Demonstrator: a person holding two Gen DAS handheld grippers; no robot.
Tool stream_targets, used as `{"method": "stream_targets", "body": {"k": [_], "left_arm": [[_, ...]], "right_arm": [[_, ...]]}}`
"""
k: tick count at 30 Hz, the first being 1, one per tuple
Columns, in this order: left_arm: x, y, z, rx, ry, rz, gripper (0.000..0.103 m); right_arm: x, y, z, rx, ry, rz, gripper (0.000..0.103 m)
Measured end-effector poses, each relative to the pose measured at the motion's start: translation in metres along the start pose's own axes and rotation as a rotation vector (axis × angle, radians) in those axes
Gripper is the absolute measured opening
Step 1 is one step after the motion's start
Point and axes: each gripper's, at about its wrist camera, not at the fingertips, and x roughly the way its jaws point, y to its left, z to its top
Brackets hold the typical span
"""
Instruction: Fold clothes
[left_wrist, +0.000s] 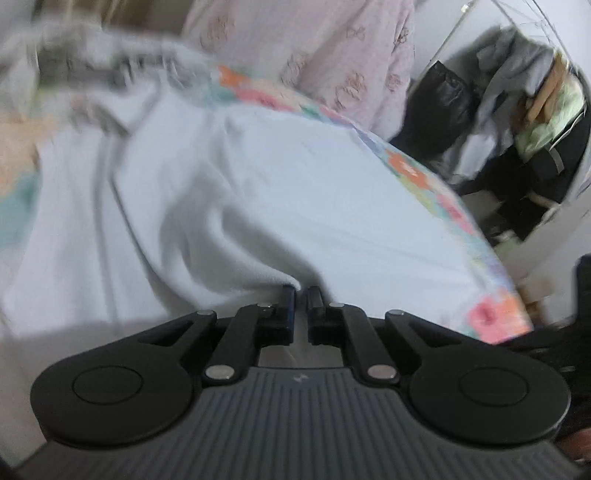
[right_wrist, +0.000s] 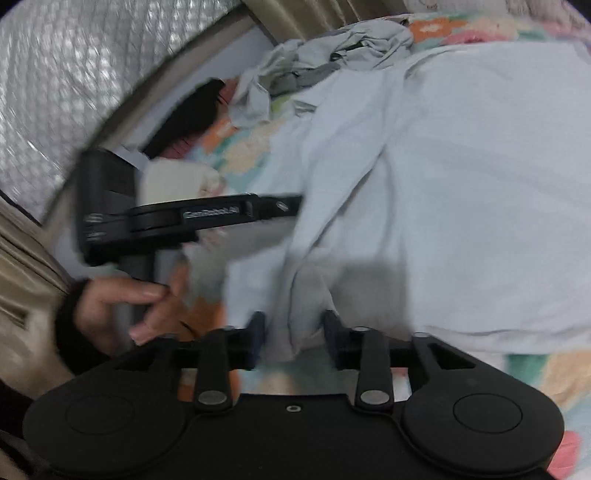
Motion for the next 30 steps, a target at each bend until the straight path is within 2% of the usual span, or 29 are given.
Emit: {"method": "stream_targets", "body": {"k": [1,3,7,9,11,12,13,15,16,18,19,20,22,23,26,27,29,30], "left_arm": [[0.002,0.007,-0.002,-0.07,0.026,-0.037,0.005],[0.005,0.016,-0.008,-0.149,0.062,-0.067,0.005],[0.0,0.028,-0.012,-0.225,0.094,-0.026,0.006],[-0.003,0.035,-0.019,-0.279,0.097,-0.026,0.006],[-0.003,0.039,-0.024,-0.308,0.104,-0.018,0.006],[-0.004,0.04,-0.025,-0.314,0.099,-0.007,0.006],[-0.006,0.041,-0.025,-0.317,0.084,0.004,0.006],[-0.021,0.048,-0.018,-0.323,0.012,0.009,0.006],[-0.03,0.051,-0.015,-0.327,-0.035,0.008,0.006],[-0.046,0.055,-0.008,-0.333,-0.118,0.007,0.006],[-0.048,0.055,-0.006,-0.323,-0.128,0.011,0.006],[-0.05,0.056,-0.005,-0.313,-0.137,0.015,0.006],[-0.043,0.054,-0.008,-0.304,-0.094,0.02,0.006],[-0.037,0.053,-0.011,-0.302,-0.06,0.012,0.006],[-0.021,0.045,-0.018,-0.26,0.049,-0.012,0.008],[-0.016,0.038,-0.02,-0.221,0.083,-0.007,0.01],[-0.009,0.032,-0.024,-0.191,0.122,0.006,0.03],[-0.006,0.03,-0.026,-0.177,0.142,0.013,0.035]], "right_arm": [[0.0,-0.003,0.0,-0.005,0.0,-0.024,0.043],[-0.001,-0.011,-0.001,-0.008,-0.003,-0.06,0.043],[0.001,-0.011,-0.004,-0.064,-0.015,-0.106,0.044],[0.009,-0.01,-0.003,-0.078,-0.005,-0.094,0.045],[0.02,-0.012,-0.004,-0.067,0.014,-0.047,0.045],[0.027,-0.01,-0.005,-0.068,0.025,-0.026,0.039],[0.03,-0.007,-0.003,-0.075,0.026,-0.004,0.009],[0.033,0.0,0.003,-0.091,0.02,0.039,0.007],[0.03,0.0,0.008,-0.049,0.001,0.128,0.007],[0.014,-0.012,0.017,0.105,-0.07,0.4,0.007],[0.01,-0.018,0.019,0.124,-0.092,0.392,0.007],[0.006,-0.023,0.02,0.122,-0.109,0.336,0.007],[-0.001,-0.033,0.022,0.118,-0.144,0.223,0.007],[0.0,-0.037,0.02,0.085,-0.14,0.108,0.007],[0.004,-0.051,0.011,0.062,-0.095,-0.093,0.007],[0.003,-0.055,0.008,0.075,-0.092,-0.105,0.007],[0.001,-0.061,0.003,0.111,-0.097,-0.084,0.007],[-0.001,-0.063,0.002,0.129,-0.1,-0.064,0.008]]}}
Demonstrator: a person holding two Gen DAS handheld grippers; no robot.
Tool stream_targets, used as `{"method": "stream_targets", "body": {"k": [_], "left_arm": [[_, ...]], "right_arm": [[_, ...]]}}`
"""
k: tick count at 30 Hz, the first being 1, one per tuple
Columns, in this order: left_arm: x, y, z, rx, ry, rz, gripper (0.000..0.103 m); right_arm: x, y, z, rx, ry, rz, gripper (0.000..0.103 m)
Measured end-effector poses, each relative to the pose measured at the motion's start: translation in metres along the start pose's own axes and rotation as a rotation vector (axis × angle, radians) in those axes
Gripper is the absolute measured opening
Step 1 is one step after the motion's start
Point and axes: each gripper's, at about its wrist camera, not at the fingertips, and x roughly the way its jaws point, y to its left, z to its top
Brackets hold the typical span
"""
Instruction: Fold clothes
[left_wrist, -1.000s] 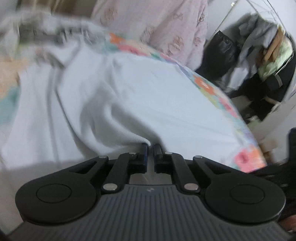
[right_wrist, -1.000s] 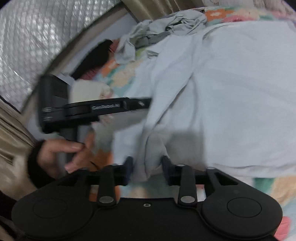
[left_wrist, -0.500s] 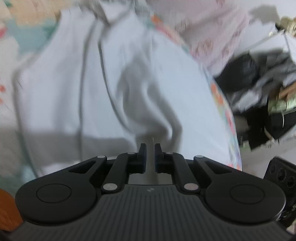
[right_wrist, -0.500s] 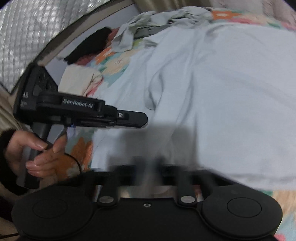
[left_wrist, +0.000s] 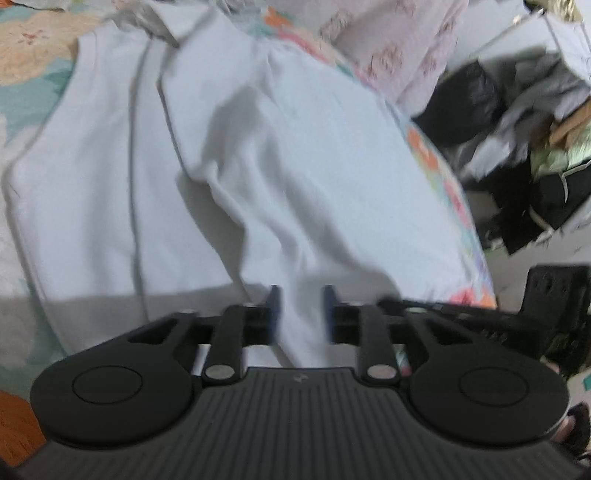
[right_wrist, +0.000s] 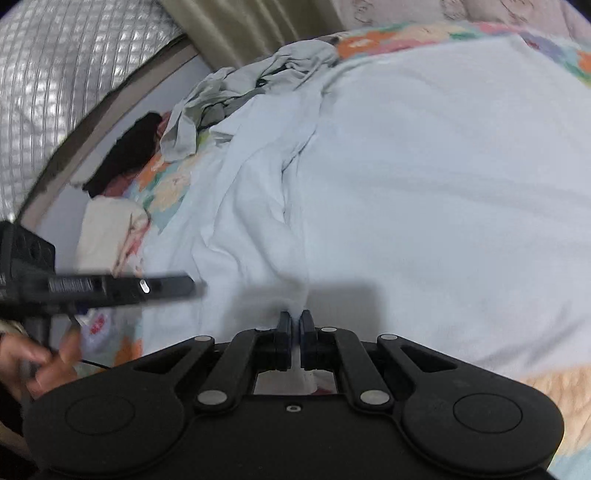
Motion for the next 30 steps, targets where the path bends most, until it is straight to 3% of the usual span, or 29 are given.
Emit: {"method": "stream_targets", "body": {"k": [2,4,6,7,9,12,14,16,18,21,23,25,27,30], "left_arm": [[0.006,0.003,-0.003,-0.022,0.022,0.009,0.041],[0.01,0.007,-0.006,-0.043,0.029,0.01,0.041],[0.014,0.009,-0.005,-0.045,0.01,0.0,0.03],[0.013,0.004,-0.005,-0.012,0.003,-0.004,0.002],[0.004,-0.008,-0.004,0.049,-0.026,-0.042,0.0],[-0.021,-0.029,-0.002,0.114,-0.091,-0.126,0.0],[-0.026,-0.03,-0.003,0.12,-0.104,-0.083,0.0],[-0.018,-0.023,-0.004,0.119,-0.073,0.001,0.0],[-0.014,-0.011,-0.004,0.083,-0.029,0.049,0.0],[-0.035,0.005,0.011,0.047,-0.073,0.056,0.003],[-0.05,0.011,0.029,0.055,-0.125,0.072,0.019],[-0.06,0.021,0.06,0.06,-0.178,0.097,0.035],[-0.063,0.036,0.092,0.044,-0.223,0.097,0.036],[-0.049,0.065,0.147,-0.014,-0.267,0.126,0.036]], "right_arm": [[-0.002,-0.002,0.0,0.02,0.0,0.028,0.011],[0.0,0.001,-0.005,0.011,0.005,0.046,0.012],[0.01,0.007,-0.006,-0.02,0.024,0.05,0.012],[0.013,0.012,-0.007,-0.045,0.035,0.046,0.009],[0.007,0.022,-0.007,-0.13,0.026,0.057,0.008],[-0.011,0.031,-0.003,-0.167,0.001,0.15,0.008],[-0.011,0.037,-0.004,-0.246,0.018,0.065,0.008],[-0.001,0.037,-0.009,-0.305,0.068,-0.034,0.008],[0.007,0.032,-0.015,-0.317,0.115,-0.074,0.008],[0.005,0.029,-0.008,-0.298,0.131,-0.079,0.013],[-0.009,0.029,0.007,-0.315,0.095,-0.071,0.022],[-0.018,0.027,0.035,-0.323,0.043,-0.059,0.04],[-0.022,0.024,0.065,-0.317,0.003,-0.036,0.043],[0.004,0.016,0.118,-0.261,0.001,0.012,0.044]]}}
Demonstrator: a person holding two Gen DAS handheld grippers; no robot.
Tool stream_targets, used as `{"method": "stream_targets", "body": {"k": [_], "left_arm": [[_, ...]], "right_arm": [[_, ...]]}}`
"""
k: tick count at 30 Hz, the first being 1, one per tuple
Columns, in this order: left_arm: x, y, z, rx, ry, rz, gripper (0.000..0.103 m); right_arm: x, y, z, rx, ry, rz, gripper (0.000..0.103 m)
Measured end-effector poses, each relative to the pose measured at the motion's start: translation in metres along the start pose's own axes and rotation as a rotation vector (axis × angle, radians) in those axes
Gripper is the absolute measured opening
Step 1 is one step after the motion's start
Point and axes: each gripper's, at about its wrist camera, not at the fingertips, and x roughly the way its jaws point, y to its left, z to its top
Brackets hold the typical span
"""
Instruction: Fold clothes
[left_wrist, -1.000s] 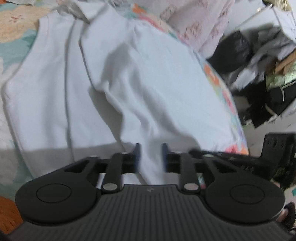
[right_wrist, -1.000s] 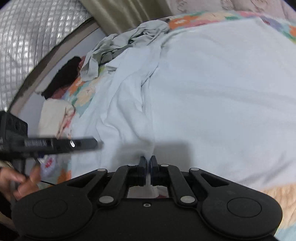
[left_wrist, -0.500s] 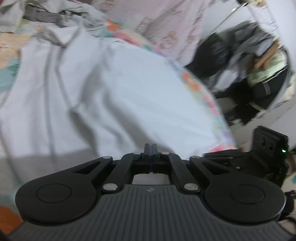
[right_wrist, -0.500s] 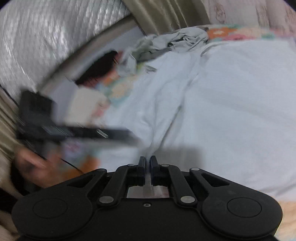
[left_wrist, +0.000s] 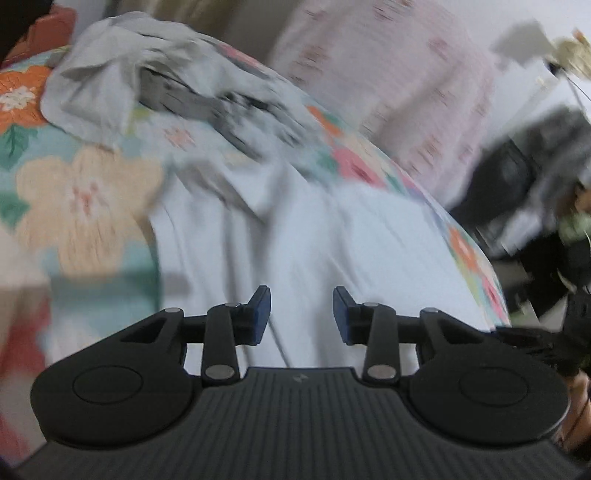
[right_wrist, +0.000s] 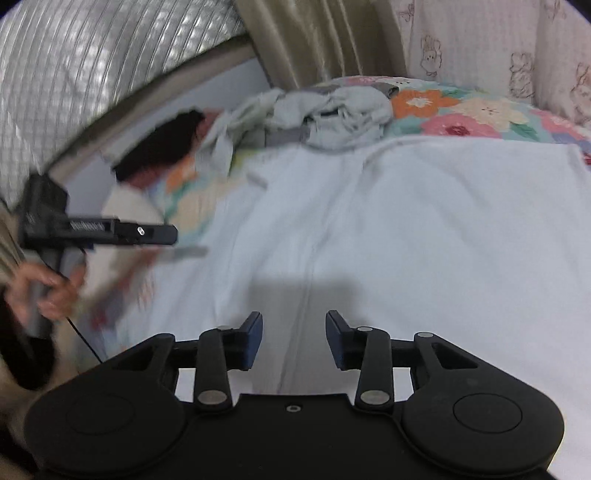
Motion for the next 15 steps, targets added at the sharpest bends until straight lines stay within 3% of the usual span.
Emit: {"method": "stream_targets", "body": {"k": [3,6,10,12,13,15], "left_arm": [[0.034,0.015,0.033,-0.024,-0.019,0.033,0.036],[0.067,0.031,0.051,-0.123,0.003,0.006,0.036],[0.11,0.046,0.065,-0.178,0.02,0.008,0.036],[0.125,0.053,0.069,-0.181,0.03,-0.012,0.024],[0.131,0.056,0.074,-0.177,0.037,-0.027,0.005],[0.132,0.06,0.088,-0.16,0.02,-0.039,0.005]], "right_arm": [[0.051,-0.021,0.045,0.028,0.017,-0.03,0.044],[0.11,-0.044,0.086,0.072,0.045,-0.026,0.044],[0.154,-0.072,0.113,0.161,0.013,0.008,0.044],[0.171,-0.082,0.121,0.186,0.007,0.038,0.045],[0.179,-0.087,0.125,0.198,0.004,0.053,0.045],[0.192,-0.088,0.13,0.17,-0.009,0.074,0.045]]}}
